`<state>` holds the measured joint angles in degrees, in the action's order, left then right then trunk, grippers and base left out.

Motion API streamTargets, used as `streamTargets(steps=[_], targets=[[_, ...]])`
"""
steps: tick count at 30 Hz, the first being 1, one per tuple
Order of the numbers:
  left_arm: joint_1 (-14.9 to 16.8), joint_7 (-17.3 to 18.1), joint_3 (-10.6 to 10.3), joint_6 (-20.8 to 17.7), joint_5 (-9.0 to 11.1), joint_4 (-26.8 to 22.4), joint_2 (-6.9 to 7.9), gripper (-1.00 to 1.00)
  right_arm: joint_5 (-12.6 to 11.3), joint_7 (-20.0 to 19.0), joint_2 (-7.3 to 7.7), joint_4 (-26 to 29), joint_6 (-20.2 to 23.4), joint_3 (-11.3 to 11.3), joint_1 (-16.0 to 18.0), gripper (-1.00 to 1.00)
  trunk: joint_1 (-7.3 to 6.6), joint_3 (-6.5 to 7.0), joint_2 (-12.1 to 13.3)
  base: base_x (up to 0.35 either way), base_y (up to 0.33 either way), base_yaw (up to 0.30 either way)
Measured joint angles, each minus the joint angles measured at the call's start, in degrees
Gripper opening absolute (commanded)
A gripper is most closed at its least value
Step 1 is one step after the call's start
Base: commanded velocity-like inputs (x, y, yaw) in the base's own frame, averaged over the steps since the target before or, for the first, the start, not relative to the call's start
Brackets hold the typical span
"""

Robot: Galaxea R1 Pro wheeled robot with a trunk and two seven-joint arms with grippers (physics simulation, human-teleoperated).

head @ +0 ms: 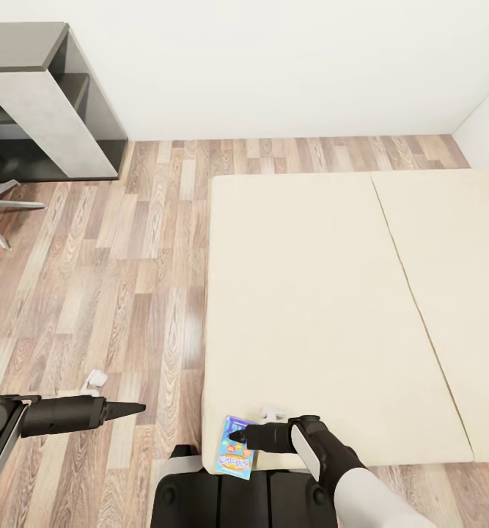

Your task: Put all the toys in the child's room - the three board games (two on the bed and one on the table), the two jigsaw puzzles on the table, and the tennis ball on the table - inside the toy box on the table in the child's room.

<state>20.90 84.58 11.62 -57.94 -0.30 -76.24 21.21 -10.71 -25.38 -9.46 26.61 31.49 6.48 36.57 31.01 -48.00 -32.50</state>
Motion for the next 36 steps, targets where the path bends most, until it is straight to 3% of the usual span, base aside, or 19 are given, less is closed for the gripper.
streamTargets(steps=[28, 31, 36], targets=[[0.0, 0.0, 0.0, 0.0, -0.1, 1.0, 0.01, 1.00, 0.1, 0.0, 0.15, 0.7, 0.9, 0.8, -0.1, 1.00, 0.01, -0.01, 0.0, 0.000, 0.000, 0.000], [0.0, 0.0, 0.0, 0.0, -0.1, 1.1, 0.04, 1.00, 1.4, 0.4, 0.25, 3.2, 1.6, 0.7, 0.0, 1.00, 0.02, -0.01, 0.0, 0.000, 0.000, 0.000], [0.0, 0.0, 0.0, 0.0, -0.1, 1.1, 0.04, 1.00, 1.7, 0.4, 0.34, 8.7, 5.7, 0.7, 0.1, 1.00, 0.02, -0.01, 0.0, 0.000, 0.000, 0.000]])
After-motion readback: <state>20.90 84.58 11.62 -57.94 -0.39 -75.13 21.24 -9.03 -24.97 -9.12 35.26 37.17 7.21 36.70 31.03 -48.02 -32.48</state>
